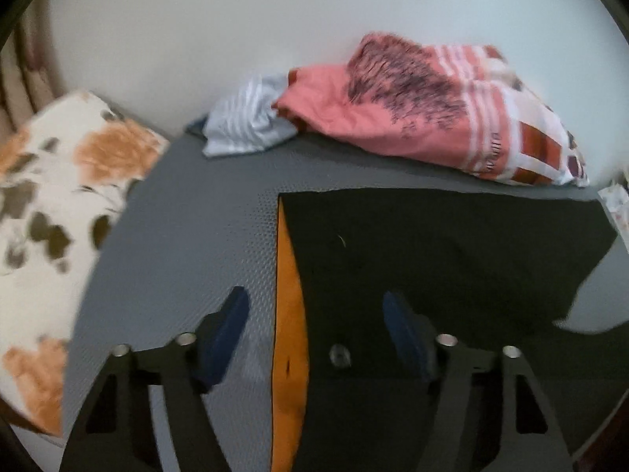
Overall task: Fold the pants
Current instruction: 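Close the left gripper on the waistband edge of the black trousers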
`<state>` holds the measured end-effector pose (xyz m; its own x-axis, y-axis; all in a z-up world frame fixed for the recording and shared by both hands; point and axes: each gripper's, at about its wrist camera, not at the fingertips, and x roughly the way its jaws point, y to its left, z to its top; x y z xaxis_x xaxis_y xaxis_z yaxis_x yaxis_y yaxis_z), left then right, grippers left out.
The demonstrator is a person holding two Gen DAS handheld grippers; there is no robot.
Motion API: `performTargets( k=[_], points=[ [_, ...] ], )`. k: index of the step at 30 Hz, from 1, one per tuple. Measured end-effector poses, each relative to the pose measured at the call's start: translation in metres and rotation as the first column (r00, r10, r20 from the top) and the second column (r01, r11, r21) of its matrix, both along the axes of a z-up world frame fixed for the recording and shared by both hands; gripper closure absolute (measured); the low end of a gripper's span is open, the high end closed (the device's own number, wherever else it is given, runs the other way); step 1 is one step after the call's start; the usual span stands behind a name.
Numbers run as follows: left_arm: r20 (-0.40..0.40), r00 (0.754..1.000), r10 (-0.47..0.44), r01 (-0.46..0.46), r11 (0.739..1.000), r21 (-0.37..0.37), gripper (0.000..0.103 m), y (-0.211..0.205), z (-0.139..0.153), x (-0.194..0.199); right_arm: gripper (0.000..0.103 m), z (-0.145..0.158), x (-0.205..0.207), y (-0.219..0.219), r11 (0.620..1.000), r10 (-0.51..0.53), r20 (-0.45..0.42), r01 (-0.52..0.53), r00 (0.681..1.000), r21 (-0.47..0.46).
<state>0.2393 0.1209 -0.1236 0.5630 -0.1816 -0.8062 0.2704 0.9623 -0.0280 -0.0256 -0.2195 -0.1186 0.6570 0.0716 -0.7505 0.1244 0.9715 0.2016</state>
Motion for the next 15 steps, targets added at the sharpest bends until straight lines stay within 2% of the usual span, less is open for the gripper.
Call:
performTargets(
  k=[2,5,9,11,13,15],
  points=[
    [-0.024,1.0,-0.017,0.017,1.0,-0.006,0.036,-0.001,-0.011,0.024,0.0,-0.006,0.007,0.001,1.0,-0.003,-0.023,0.003,1.0,0.003],
    [0.003,1.0,-0.023,0.023,0.999,0.033,0.036,-0.001,-0.024,0.057,0.0,-0.014,0.015,0.0,1.0,-0.005,-0.049,0.006,0.999,0.002],
    [-0.062,0.994,-0.089,0.088,0.996,-0.019,0.036,0.002,-0.05,0.102,0.0,-0.024,0.022,-0.001,1.0,-0.009,-0.075,0.009,0.997,-0.002],
    [-0.086,0.991,-0.104,0.104,0.995,-0.005,0.036,0.002,-0.061,0.118,0.0,-0.028,0.028,-0.003,1.0,-0.01,-0.09,0.009,0.996,-0.003],
    [-0.079,0.987,-0.14,0.14,0.99,-0.006,0.036,0.0,-0.069,0.128,0.0,-0.033,0.033,-0.002,1.0,-0.01,-0.105,0.01,0.994,-0.005],
    [-0.076,0.98,-0.183,0.18,0.982,-0.052,0.036,0.001,-0.072,0.134,0.0,-0.037,0.036,-0.002,1.0,-0.013,-0.119,0.012,0.993,-0.01]
  ],
)
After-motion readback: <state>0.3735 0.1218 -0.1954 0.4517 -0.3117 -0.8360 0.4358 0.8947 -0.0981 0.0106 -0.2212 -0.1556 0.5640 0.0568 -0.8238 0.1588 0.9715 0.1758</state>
